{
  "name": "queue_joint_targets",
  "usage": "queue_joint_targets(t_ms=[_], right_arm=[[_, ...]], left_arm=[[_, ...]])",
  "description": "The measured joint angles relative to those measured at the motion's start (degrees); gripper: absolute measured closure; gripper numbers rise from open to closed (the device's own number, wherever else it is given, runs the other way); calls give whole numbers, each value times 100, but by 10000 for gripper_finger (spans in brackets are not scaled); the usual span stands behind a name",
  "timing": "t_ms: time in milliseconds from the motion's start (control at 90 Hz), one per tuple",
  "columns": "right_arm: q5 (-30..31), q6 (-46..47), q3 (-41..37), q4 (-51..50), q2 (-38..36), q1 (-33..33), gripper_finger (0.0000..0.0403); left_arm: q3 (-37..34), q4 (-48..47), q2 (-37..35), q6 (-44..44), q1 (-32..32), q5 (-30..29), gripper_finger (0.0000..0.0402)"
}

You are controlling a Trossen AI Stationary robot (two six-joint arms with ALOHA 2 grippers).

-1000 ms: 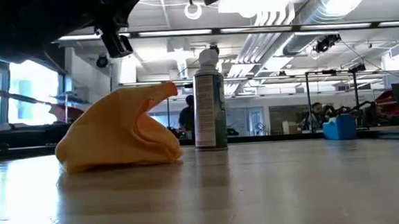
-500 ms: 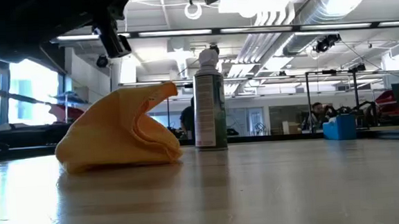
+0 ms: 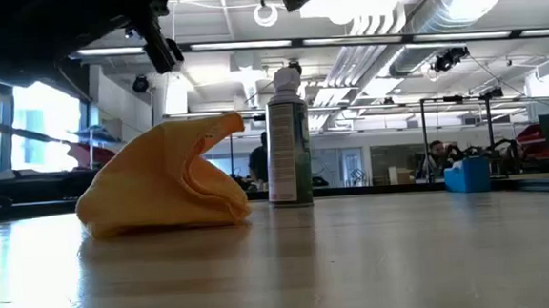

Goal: Apply microfiber cloth
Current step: Wipe the front of the cellphone with the yellow microfiber cloth

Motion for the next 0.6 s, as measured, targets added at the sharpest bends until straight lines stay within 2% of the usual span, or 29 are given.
queue_joint_targets(t_ms=[100,222,344,433,600], right_arm=[[43,25,0,396,-4,2,279],[36,352,0,422,-4,-9,250],[17,1452,-2,437,-129,-32,232],[69,2417,-2,224,-385,-40,229],[193,4018,0,-1096,-804,-98,229]], left_arm=[[-1,160,-334,-27,332,240,393],[2,-20,-1029,229,830,298,393],[4,-613,-1703,759,1329,49,393],[9,-1507,-2278,1072,1654,-138,393],[-2,-4126,-3315,1611,1912,-599,393]])
